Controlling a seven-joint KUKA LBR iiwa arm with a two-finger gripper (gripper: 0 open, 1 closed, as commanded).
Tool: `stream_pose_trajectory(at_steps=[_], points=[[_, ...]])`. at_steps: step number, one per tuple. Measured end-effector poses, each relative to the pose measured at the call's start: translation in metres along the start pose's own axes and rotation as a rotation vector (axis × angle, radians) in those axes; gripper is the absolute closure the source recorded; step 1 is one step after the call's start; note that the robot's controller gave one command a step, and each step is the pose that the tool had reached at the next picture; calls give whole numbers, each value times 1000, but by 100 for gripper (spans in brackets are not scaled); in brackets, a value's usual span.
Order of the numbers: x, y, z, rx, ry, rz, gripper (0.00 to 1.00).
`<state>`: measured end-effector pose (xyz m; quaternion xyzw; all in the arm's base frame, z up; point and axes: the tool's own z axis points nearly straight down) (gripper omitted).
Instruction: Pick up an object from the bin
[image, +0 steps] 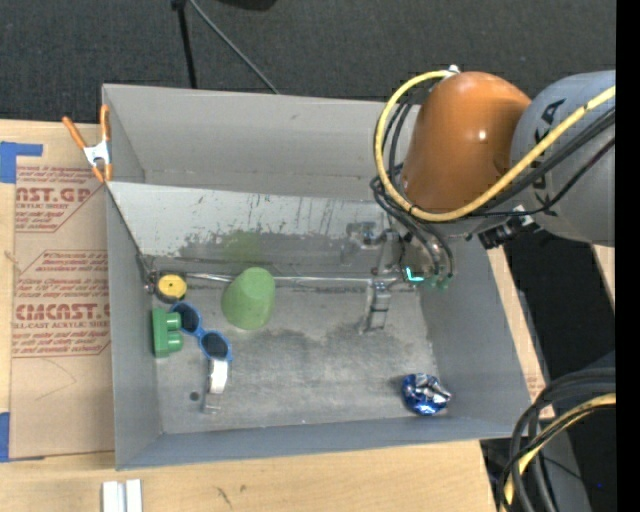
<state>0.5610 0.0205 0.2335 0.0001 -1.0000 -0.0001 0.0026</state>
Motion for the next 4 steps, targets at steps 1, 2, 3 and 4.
stream_pose_trajectory(at_steps=[1,2,3,4], points=[[43,-121,94,3,1,17,0],[77,-141,164,1,-16,-94,0],[80,-139,164,-1,-6,-99,100],[55,-146,164,1,-7,-277,100]])
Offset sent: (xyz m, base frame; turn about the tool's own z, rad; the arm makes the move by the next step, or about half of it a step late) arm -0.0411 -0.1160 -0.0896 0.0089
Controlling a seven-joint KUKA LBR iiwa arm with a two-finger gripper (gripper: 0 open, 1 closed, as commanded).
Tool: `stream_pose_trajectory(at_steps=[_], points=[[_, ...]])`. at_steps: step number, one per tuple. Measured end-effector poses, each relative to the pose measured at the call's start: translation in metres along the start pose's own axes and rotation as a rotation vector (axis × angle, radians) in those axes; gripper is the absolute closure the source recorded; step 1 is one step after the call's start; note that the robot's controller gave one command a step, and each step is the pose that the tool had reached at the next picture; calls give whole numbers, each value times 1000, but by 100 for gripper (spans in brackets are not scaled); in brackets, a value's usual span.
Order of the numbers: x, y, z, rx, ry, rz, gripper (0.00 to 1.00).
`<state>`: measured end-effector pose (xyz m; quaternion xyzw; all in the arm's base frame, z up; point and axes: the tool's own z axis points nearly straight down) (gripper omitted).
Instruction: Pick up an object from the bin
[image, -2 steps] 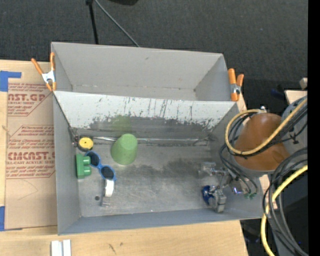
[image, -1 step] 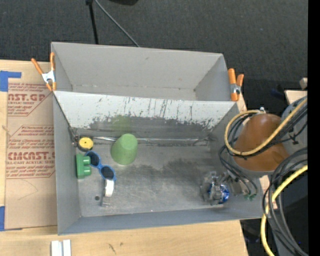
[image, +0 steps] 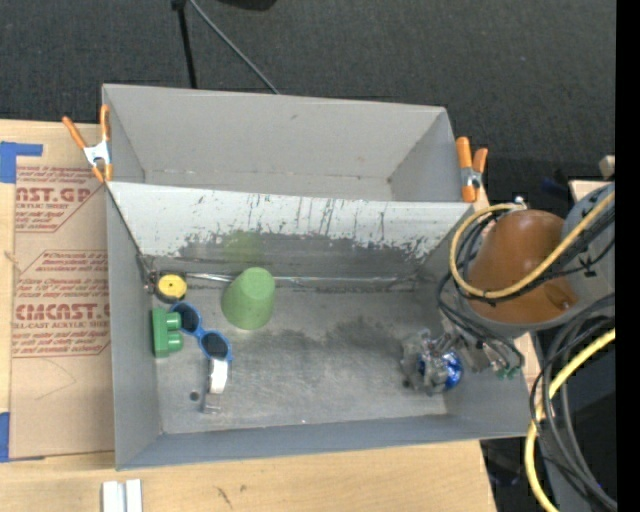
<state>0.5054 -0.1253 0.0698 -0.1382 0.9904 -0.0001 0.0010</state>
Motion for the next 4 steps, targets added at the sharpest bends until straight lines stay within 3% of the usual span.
stream_pose_trajectory(at_steps=[1,2,3,4], points=[[0,0,0,-1,1,1,0],[-41,-40,-8,-1,-1,-180,0],[-21,-26,-11,-6,-3,-377,0],[-20,-29,-10,-3,-1,-377,100]])
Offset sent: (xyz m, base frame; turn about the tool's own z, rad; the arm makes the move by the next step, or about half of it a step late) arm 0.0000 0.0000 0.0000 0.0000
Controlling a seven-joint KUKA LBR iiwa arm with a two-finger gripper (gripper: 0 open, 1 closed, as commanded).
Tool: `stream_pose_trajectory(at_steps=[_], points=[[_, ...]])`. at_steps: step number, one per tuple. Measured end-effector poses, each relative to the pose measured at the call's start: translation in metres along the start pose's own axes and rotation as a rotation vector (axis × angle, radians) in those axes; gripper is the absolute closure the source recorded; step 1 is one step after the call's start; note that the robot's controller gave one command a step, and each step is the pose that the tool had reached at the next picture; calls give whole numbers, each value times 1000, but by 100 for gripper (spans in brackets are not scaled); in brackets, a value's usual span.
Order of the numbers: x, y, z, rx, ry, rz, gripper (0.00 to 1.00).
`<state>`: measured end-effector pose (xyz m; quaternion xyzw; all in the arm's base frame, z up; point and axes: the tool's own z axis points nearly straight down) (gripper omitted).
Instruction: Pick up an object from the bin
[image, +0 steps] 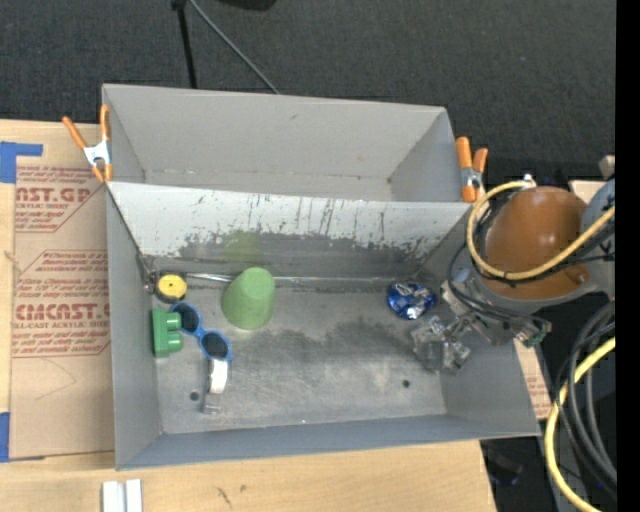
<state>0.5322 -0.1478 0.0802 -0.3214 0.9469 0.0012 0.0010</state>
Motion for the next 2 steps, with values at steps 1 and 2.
stream_pose_trajectory(at_steps=[1,2], points=[[-2,2,0,-3,-4,2,0],[-73,-9,-37,7,-8,12,0]])
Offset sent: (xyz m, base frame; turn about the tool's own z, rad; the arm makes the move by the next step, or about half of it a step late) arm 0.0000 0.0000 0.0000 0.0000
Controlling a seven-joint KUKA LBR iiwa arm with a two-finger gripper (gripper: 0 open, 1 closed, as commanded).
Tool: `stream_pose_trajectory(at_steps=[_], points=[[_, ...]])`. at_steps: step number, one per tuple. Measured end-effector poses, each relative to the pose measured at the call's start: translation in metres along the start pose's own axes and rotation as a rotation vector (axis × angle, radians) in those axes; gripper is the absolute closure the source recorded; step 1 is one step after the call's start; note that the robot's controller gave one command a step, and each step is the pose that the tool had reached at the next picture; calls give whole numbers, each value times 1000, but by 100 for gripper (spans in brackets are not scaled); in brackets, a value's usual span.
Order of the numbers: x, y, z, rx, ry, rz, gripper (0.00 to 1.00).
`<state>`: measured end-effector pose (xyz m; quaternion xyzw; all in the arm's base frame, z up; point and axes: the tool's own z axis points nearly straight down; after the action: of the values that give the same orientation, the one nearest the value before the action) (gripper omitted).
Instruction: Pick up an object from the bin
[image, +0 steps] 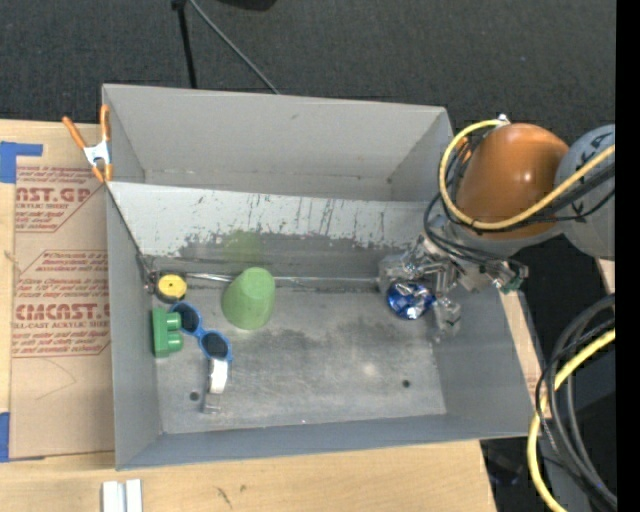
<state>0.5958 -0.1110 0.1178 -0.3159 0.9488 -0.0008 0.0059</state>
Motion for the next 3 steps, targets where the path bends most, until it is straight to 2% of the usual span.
stream_pose_trajectory(at_steps=[1,2,3], points=[[9,6,-24,-4,6,85,0],[13,-5,3,-5,9,247,0],[18,-25,36,-4,0,272,0]])
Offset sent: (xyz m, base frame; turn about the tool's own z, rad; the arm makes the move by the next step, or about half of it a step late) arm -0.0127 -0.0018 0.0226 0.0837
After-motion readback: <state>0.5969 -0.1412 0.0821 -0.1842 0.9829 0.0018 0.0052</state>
